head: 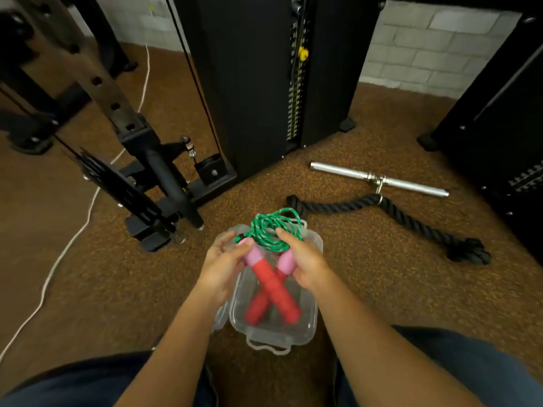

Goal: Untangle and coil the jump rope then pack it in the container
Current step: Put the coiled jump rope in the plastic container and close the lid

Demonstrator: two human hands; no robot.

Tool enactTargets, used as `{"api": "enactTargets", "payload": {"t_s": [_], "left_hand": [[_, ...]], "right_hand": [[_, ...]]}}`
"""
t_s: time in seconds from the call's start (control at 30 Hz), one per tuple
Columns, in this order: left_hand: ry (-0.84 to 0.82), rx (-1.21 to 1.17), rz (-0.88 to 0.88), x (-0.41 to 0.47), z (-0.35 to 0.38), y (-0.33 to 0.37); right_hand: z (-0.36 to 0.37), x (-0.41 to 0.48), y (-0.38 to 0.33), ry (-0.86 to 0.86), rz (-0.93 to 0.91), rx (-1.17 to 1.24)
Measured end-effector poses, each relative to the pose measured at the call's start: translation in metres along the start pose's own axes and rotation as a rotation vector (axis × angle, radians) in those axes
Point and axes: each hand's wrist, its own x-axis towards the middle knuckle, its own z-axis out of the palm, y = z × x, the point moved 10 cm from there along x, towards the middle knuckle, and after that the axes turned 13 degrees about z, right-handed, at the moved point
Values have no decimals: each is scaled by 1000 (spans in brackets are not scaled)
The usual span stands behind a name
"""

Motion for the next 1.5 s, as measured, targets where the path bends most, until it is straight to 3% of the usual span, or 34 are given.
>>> {"api": "enactTargets", "payload": {"t_s": [0.3,0.47,0.57,0.73,0.97,1.07,1.13,1.2,1.37,1.5], "left_hand": [[-173,415,-59,82,-12,-116],[-213,711,221,107,8,-111],[-165,826,278,110,12,-121],[-159,868,152,117,-1,-166],[-317,944,84,135,-2,-206],[-369,1018,117,137,-3,-211],[-414,1087,157,133,0,-212],[-423,1132,199,130,2,-211],[-532,1266,132,126,3,-227],[-613,1431,215,116,12,-224]], "right_hand": [[-68,93,26,293,87,-378],[-66,139,38,331,78,-390],[-74,153,43,411,59,-380],[-103,173,86,526,161,-261],[-110,185,78,669,77,-349],[-97,173,57,720,-168,-531],[-75,158,43,760,-397,-789],[-63,152,45,805,-510,-991],[-62,165,66,766,-437,-1384],[-70,178,74,703,-268,-1479]]}}
